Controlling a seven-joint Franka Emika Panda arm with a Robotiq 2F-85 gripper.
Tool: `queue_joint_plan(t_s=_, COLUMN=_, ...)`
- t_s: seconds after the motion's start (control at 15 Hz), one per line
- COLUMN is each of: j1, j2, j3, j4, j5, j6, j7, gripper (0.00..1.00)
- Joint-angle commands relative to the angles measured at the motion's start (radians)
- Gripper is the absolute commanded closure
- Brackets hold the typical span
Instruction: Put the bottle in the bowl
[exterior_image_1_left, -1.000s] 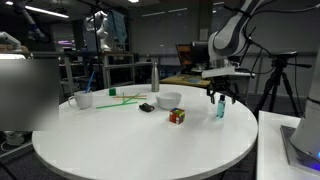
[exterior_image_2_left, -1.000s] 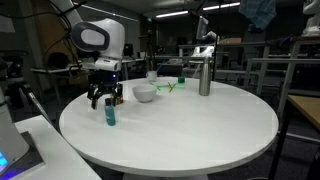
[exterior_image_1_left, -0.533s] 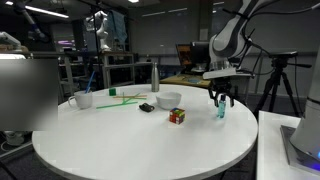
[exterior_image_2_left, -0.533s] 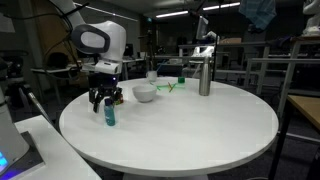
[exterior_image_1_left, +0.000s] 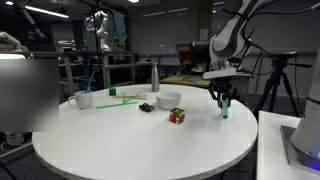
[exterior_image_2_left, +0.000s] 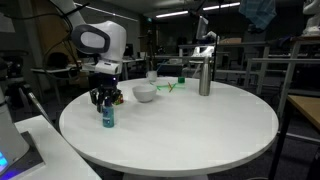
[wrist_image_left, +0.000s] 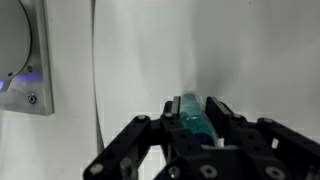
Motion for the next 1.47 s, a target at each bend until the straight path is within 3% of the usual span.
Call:
queue_joint_plan(t_s=0.0, j1=-0.006, j2=-0.001, j3=0.005, j4=0.001, j5=0.022, j6=0.021, j7=-0.036, gripper=0.92)
queue_joint_plan(t_s=0.47, j1=0.0, j2=-0.159, j3=0.05, j4=-0.012, j5=-0.063, j6=-0.042, j7=0.044, gripper=0.92)
queue_joint_plan(t_s=1.0, j1=0.025, j2=-0.437, j3=0.209, j4=-0.002, j5=-0.08, j6=-0.202, j7=0.095, gripper=0.92)
queue_joint_plan(t_s=1.4, j1=0.067, j2=-0.451, j3=0.296, j4=0.059, j5=-0.083, j6=-0.209, j7=0.064, gripper=0.92)
